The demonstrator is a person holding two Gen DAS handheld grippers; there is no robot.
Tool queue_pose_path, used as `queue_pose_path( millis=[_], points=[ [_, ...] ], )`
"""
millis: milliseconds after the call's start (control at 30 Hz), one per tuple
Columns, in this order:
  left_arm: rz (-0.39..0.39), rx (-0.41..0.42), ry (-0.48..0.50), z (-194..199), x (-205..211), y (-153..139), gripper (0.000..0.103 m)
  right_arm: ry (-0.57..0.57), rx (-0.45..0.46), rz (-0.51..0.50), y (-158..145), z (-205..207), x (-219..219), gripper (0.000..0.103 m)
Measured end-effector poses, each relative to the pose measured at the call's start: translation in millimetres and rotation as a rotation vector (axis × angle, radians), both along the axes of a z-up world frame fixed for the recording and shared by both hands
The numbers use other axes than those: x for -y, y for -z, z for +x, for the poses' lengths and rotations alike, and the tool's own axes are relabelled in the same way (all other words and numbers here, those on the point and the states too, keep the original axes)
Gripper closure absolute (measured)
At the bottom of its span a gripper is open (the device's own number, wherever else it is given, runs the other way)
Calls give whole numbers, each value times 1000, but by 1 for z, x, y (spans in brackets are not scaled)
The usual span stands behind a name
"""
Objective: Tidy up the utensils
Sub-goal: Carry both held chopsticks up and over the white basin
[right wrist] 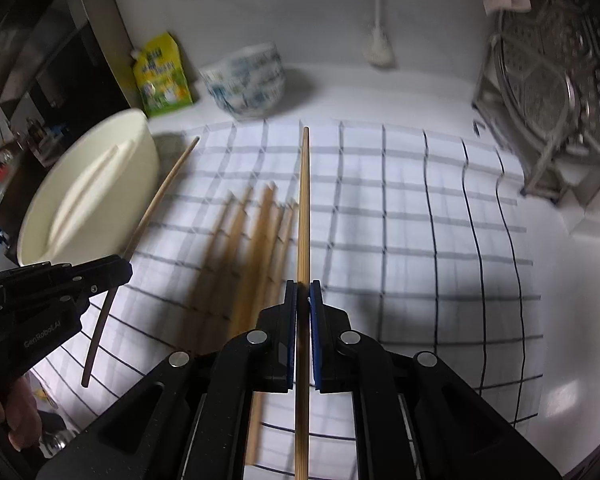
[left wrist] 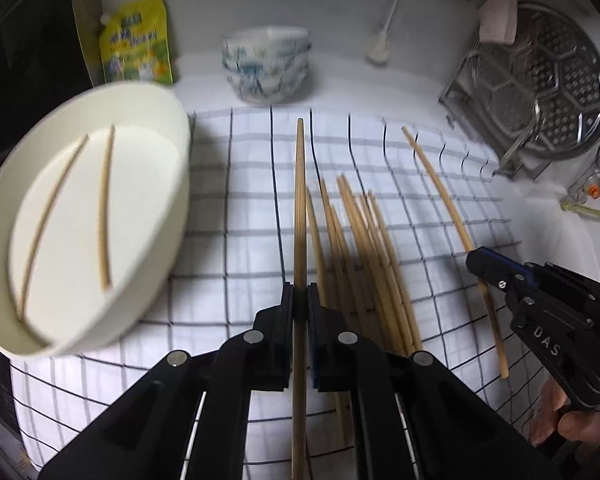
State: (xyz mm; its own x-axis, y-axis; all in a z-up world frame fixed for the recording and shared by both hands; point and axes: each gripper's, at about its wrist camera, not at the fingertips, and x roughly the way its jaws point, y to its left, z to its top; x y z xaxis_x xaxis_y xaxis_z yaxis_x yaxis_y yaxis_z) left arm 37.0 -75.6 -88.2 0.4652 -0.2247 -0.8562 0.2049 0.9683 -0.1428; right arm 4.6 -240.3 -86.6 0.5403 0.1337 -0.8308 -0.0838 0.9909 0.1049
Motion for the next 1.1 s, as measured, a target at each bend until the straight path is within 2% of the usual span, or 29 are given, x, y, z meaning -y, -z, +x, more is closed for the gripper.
queue_pose_path(
  millis=[233,400,533,767,900,1100],
  points=[
    [-14,122,-76,14,-65,-58,96,-59,77,61,-44,23,-53,97],
    [17,153,-162,31,-127,-71,96,-137,95,124,-56,54,-121,97],
    [43,140,-207,47,-174,-62,96,-192,86,148,-51,78,-179,97],
    [89,87,-206,70,-215,-28,96,-224,18,169,-20,111,-247,97],
    [104,59,-186,81,-225,-11,96,-200,-34,173,-1,126,-263,97],
    [85,8,-173,91,-231,9,95,-157,-93,152,23,135,-269,97]
  ],
)
